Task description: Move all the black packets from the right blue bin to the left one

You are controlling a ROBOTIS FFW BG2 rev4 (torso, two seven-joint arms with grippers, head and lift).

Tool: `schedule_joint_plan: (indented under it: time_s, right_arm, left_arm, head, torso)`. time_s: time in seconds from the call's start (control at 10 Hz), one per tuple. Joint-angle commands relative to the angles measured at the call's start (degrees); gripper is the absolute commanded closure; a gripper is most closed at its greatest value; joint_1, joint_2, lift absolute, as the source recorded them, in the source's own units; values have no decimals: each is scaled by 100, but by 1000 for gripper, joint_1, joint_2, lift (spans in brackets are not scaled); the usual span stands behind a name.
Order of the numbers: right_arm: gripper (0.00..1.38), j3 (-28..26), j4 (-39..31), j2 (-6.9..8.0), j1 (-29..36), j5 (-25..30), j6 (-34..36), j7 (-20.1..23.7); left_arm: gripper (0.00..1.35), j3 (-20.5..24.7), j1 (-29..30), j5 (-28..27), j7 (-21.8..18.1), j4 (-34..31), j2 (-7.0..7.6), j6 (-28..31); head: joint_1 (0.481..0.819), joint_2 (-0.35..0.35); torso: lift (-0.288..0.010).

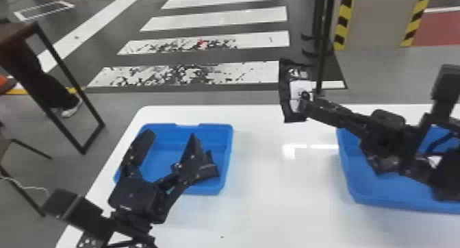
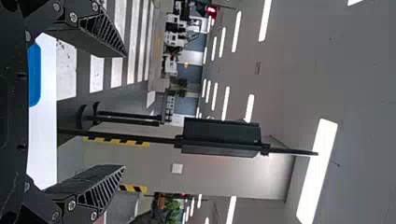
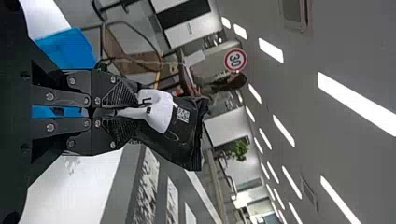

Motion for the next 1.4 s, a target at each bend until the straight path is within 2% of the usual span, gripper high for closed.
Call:
schedule_joint_plan:
  time_s: [0.0,0.2,0.5,0.7,0.9,1.0,1.3]
  right_arm:
    - [1082,267,456,-24,-70,-452,56,223]
    - [1082,621,541,-68,-126,-704,253,487]
    - [1093,1078,681,-103,-295,-795,295,539]
    - [1096,1227,667,-121,-323,-818,295,539]
    - [1098,1649,752,-130,-366,-1001,295,531]
    - [1098,1844,766,-130,-394,-1081,295,531]
    - [1099,1992,780,-156,-450,-1115,295,513]
  left_arm:
    - [194,-24,-45,35,-51,-39,22,169]
    - [194,-47,-242,207,-376,-123,39,886]
    - [194,-218,-382,664,-648,-165,101,1547]
    - [194,-275,-396,778,-657,-250,110,1659]
    - [194,-286,-382,823,-657,-250,110,1715]
    - [194,-286,-382,835,-666,-250,110,1758]
    - [190,-286,-382,949,-666,-278,110,1983]
  head:
    - [685,221]
    - [695,240]
    - [695,259]
    - [695,256]
    - [695,261]
    - [695,278]
    - [695,319]
  torso:
    - [-140]
    - [-140]
    - [-140]
    - [-140]
    - [-140]
    - [-140]
    - [-140]
